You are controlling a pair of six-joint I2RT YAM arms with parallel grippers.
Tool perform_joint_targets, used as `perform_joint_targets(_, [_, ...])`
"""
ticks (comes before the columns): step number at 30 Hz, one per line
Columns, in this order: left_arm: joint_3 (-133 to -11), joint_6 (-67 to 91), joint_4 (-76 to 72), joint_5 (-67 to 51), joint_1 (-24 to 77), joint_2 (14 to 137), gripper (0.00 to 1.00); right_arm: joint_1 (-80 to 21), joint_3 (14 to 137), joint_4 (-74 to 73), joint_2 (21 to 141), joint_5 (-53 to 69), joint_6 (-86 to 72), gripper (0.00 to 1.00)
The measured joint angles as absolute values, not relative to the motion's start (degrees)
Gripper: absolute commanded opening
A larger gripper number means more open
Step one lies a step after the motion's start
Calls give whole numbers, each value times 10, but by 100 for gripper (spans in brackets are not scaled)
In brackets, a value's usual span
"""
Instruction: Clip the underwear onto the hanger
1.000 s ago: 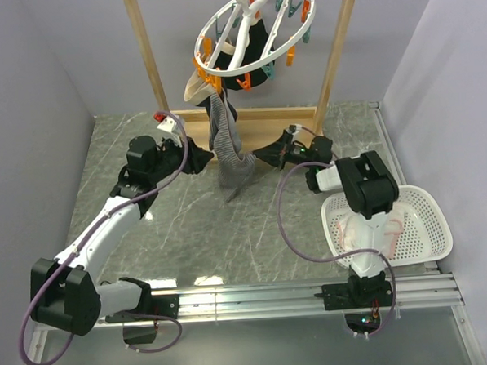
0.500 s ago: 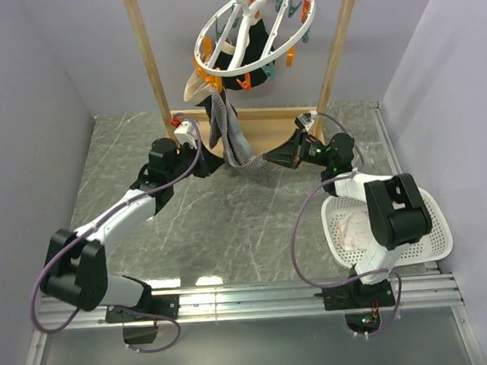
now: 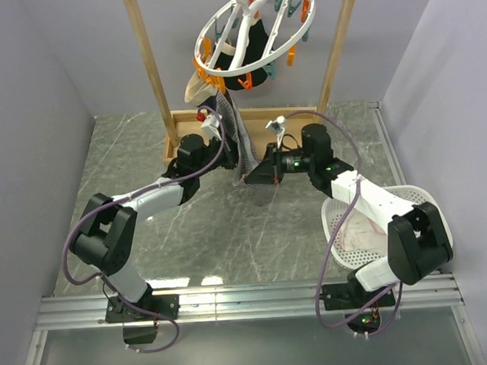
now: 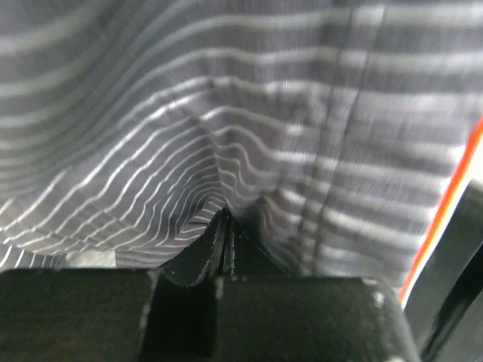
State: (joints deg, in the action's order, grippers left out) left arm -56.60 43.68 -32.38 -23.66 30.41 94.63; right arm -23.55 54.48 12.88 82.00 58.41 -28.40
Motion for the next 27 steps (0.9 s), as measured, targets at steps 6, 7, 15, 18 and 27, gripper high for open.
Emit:
perform_joint_targets(6, [-571,480,-361,-242,303,958,3,-279,601,-3,856,473,-147,0])
perform_joint_targets(7, [-571,488,-367,-244,302,958,4,-281,606,-14,863,453,-133,0])
perform_joint_targets(15, [-571,516,-395,-267,296,958,18,-293,609,-62,908,307,-78,0])
perform_joint_targets(18, [-571,518,-385,-272,290,958,24,-296,613,-62,925,277,-77,0])
perform_joint_targets(27, [-554,511,-349,-285,242,943,41,-296,653,-60,968,231,-82,0])
